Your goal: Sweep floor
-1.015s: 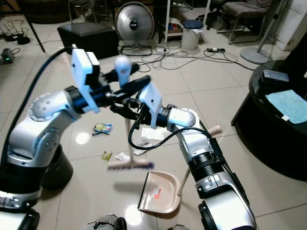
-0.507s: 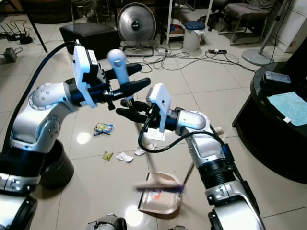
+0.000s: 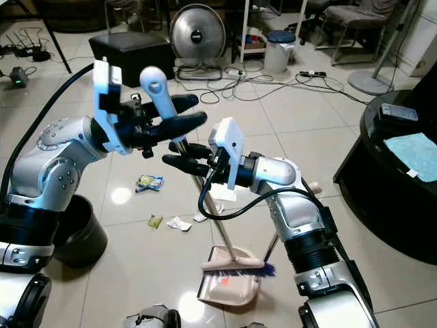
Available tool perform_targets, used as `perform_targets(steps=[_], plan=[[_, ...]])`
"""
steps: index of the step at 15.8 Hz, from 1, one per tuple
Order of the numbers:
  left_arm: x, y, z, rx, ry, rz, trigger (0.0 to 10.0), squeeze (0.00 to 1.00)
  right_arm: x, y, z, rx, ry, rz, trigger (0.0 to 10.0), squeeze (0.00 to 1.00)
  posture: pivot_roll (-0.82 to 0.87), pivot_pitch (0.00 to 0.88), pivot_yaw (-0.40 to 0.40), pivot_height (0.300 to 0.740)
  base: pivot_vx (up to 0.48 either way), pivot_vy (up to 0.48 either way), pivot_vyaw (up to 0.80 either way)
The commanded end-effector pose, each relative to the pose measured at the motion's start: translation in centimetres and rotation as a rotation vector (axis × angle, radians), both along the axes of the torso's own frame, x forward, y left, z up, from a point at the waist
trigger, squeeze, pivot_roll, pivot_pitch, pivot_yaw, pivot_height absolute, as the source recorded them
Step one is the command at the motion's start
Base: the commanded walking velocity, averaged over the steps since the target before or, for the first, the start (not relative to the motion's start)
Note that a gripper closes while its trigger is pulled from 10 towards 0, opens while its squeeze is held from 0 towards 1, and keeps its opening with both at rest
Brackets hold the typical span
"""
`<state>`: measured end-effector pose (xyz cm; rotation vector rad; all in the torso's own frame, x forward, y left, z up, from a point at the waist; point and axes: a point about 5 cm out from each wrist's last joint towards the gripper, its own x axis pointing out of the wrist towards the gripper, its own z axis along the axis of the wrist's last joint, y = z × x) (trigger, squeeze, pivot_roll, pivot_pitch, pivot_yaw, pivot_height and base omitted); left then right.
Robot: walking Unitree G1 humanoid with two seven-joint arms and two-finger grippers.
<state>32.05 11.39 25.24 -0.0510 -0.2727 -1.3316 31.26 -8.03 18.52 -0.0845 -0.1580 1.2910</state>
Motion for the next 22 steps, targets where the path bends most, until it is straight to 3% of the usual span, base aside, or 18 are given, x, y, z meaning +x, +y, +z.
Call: perform_targets(steps=[1,9,10,11,21,22], plan=[[0.01,0.49,1.07,-0.025,-0.017,0.003,10.0,0.0,-0.39,0.26,1.08,0.013,-0.047,0.042,0.0,0.0,0.02,0.0,0.026,0.74,0.0,0.0,0.0],[-0.41,0.69,0.7,-0.053,0.013,-0.013,10.0,0.0,-0.38,0.24,1.23,0.018,-0.049,0.037,0.0,0.0,0.02,0.001,0.023,0.74,0.0,0.0,0.0],[-0.42,0.65,0.76,-0.062,0.018,-0.016,9.5,0.0,-0.37,0.23,1.23,0.018,-0.049,0.037,0.0,0.0,0.02,0.001,0.023,0.74,0.0,0.0,0.0],[-0.39,0.62,0.97,-0.085,0.03,-0.018,0.2,0.0,-0.34,0.23,1.24,0.019,-0.049,0.036,0.0,0.0,0.02,0.0,0.023,0.74,0.0,0.0,0.0],[-0.6,0.57,1.28,-0.108,0.063,-0.062,0.0,0.0,-0.26,0.23,1.18,0.016,-0.067,0.017,0.0,0.0,0.02,0.0,0.03,0.74,0.0,0.0,0.0],[-0.56,0.57,1.28,-0.102,0.06,-0.06,0.0,0.0,-0.15,0.19,1.16,0.013,-0.076,-0.001,10.0,0.73,0.02,0.0,0.032,0.74,0.0,0.0,0.0]])
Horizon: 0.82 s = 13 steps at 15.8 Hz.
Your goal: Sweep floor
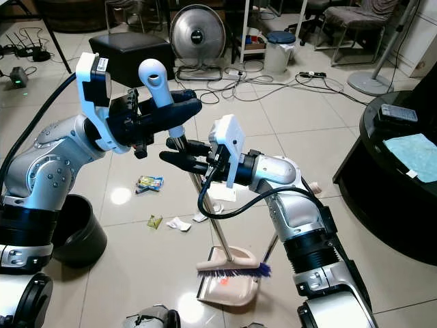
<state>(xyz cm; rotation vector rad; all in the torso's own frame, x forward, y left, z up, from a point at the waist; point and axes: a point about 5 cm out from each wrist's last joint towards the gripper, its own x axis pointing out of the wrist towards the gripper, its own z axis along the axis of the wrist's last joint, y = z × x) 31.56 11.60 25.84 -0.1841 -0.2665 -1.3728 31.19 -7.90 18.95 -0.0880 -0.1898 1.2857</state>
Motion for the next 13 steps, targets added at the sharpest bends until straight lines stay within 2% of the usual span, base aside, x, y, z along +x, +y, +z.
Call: perform_targets(steps=[1,7,9,10,11,12,13], plan=[[0.0,0.4,0.7,-0.01,-0.019,0.007,0.0,0.0,0.0,0.1,0.7,0.007,-0.048,0.003,10.0,1.0,0.02,0.0,0.033,0.74,0.0,0.0,0.0],[0.7,0.4,0.1,0.043,-0.059,0.066,0.0,0.0,-0.2,0.0,1.3,0.071,-0.035,0.033,10.0,1.0,0.03,0.0,0.04,0.74,0.0,0.0,0.0],[0.7,0.4,0.1,0.044,-0.058,0.063,0.0,0.0,-0.2,-0.1,1.5,0.075,-0.034,0.032,10.0,1.0,0.03,0.0,0.041,0.74,0.0,0.0,0.0],[1.0,0.4,0.0,0.057,-0.069,0.082,0.0,0.0,-0.1,-0.7,1.4,0.039,-0.028,0.018,10.0,1.0,0.03,0.0,0.043,0.74,0.0,0.0,0.0],[1.3,0.5,-0.1,0.07,-0.088,0.118,0.0,0.0,-0.2,-1.2,1.1,-0.008,-0.022,0.011,10.0,0.89,0.03,0.0,0.043,0.74,0.0,0.0,0.0],[1.6,0.5,-0.2,0.082,-0.109,0.149,0.0,0.0,-0.3,-1.8,0.8,-0.04,-0.019,0.006,10.0,0.0,0.03,0.0,0.041,0.74,0.0,0.0,0.0],[1.8,0.6,-0.4,0.083,-0.118,0.175,0.0,0.0,-0.3,-2.7,0.8,-0.065,-0.021,-0.016,10.0,0.0,0.03,0.0,0.042,0.74,0.0,0.0,0.0]])
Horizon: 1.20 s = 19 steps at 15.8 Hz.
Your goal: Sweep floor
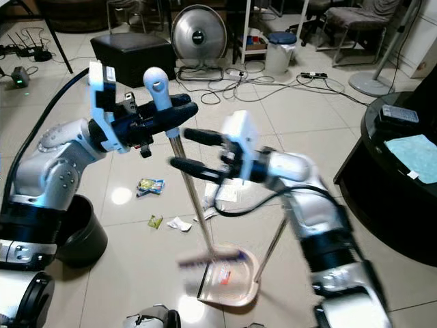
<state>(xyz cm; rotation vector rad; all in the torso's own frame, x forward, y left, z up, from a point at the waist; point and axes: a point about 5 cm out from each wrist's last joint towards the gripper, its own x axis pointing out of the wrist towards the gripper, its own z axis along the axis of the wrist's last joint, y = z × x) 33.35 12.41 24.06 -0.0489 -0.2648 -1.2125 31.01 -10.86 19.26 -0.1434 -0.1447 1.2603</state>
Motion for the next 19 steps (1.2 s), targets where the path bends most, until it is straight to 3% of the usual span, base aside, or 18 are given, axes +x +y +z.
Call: perform_targets(steps=[1,2,4,6,7,8,9,10,11,14,17,19], plan=[[0.4,-0.2,1.2,0.006,-0.067,0.028,0.0,0.0,-0.3,-0.9,0.4,-0.028,-0.004,0.001,10.0,0.0,0.03,0.0,0.043,0.74,0.0,0.0,0.0],[1.1,0.0,0.9,0.028,-0.075,0.108,0.0,0.0,-1.0,-2.4,-0.1,-0.101,0.029,-0.004,10.0,0.0,0.02,0.0,0.047,0.74,0.0,0.0,0.0],[2.1,0.4,0.6,0.051,-0.079,0.215,0.0,0.0,-1.8,-3.7,-0.5,-0.152,0.053,-0.023,10.0,0.0,0.01,0.0,0.052,0.74,0.0,0.0,0.0],[3.2,1.1,0.0,0.111,-0.074,0.364,0.0,0.0,-1.9,-4.2,-0.5,-0.135,0.027,-0.112,10.0,0.0,0.01,0.0,0.057,0.74,0.0,0.0,0.0],[4.0,1.9,-0.7,0.189,-0.076,0.567,10.0,0.0,-1.6,-4.1,-0.6,-0.093,-0.045,-0.296,10.0,0.0,0.0,0.0,0.058,0.74,0.0,0.0,0.0],[4.2,2.1,-0.9,0.204,-0.073,0.615,10.0,0.0,-1.6,-4.0,-0.7,-0.078,-0.056,-0.344,10.0,0.0,0.0,0.0,0.058,0.74,0.0,0.0,0.0],[4.3,2.8,-1.7,0.208,-0.053,0.756,10.0,0.0,-1.7,-3.3,-1.3,-0.011,-0.056,-0.45,10.0,0.0,0.0,0.0,0.057,0.74,0.0,0.0,0.0],[4.3,3.0,-1.9,0.21,-0.048,0.795,10.0,0.0,-1.8,-3.1,-1.5,0.009,-0.051,-0.483,10.0,0.0,0.01,0.0,0.054,0.74,0.0,0.0,0.0],[3.9,3.7,-3.2,0.172,-0.008,0.924,10.0,0.0,-1.7,-2.9,-2.9,0.068,-0.03,-0.673,10.0,0.0,0.01,0.0,0.051,0.74,0.0,0.0,0.0],[3.1,4.7,-4.9,0.157,0.025,1.075,10.0,0.0,-2.9,-2.1,-4.8,0.135,0.016,-0.758,10.0,0.0,0.01,0.002,0.056,0.74,0.0,0.0,0.0],[0.8,6.5,-7.1,0.121,0.054,1.257,10.0,0.0,-5.5,-2.0,-8.2,0.137,0.125,-0.874,10.0,0.0,0.01,0.014,0.063,0.74,0.0,0.0,0.0],[0.0,6.7,-7.5,0.057,0.062,1.268,10.0,0.0,-6.0,-2.9,-9.1,0.149,0.196,-0.935,10.0,0.0,0.01,0.018,0.065,0.74,0.0,0.0,0.0]])
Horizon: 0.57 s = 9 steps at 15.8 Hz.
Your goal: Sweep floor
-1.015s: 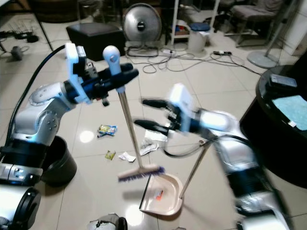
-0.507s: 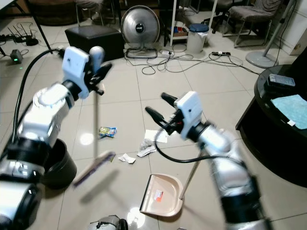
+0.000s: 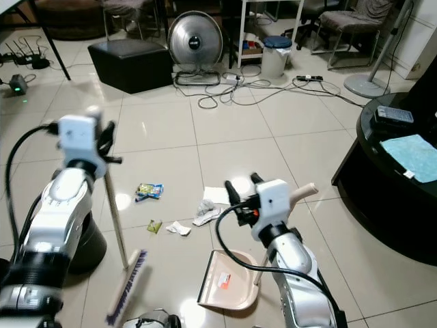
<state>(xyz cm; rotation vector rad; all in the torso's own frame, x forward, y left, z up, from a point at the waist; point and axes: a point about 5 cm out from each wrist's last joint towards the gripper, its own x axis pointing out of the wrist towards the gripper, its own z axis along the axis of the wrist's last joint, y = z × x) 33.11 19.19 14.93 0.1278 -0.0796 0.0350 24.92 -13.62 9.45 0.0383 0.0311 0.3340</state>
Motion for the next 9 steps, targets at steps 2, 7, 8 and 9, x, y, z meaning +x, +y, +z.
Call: perform_targets(steps=[2,7,8,9], plan=[[-1.0,-0.9,1.5,0.013,-0.138,-0.028,10.0,0.0,-1.1,-1.3,-1.9,0.037,0.102,-0.093,10.0,0.0,0.01,0.022,0.069,0.74,0.0,0.0,0.0],[-2.4,-2.0,1.3,-0.015,-0.174,-0.092,10.0,0.0,-3.3,-4.2,-4.7,0.05,0.189,-0.375,10.0,1.0,0.0,0.031,0.079,0.74,0.0,0.0,0.0],[-2.5,-2.1,1.1,-0.01,-0.165,-0.099,10.0,0.0,-3.5,-4.4,-4.8,0.051,0.183,-0.391,10.0,1.0,0.0,0.032,0.077,0.74,0.0,0.0,0.0],[-2.7,-2.5,1.0,-0.011,-0.167,-0.114,10.0,0.0,-3.9,-5.1,-5.0,0.043,0.181,-0.435,10.0,1.0,0.0,0.037,0.071,0.74,0.0,0.0,0.0]])
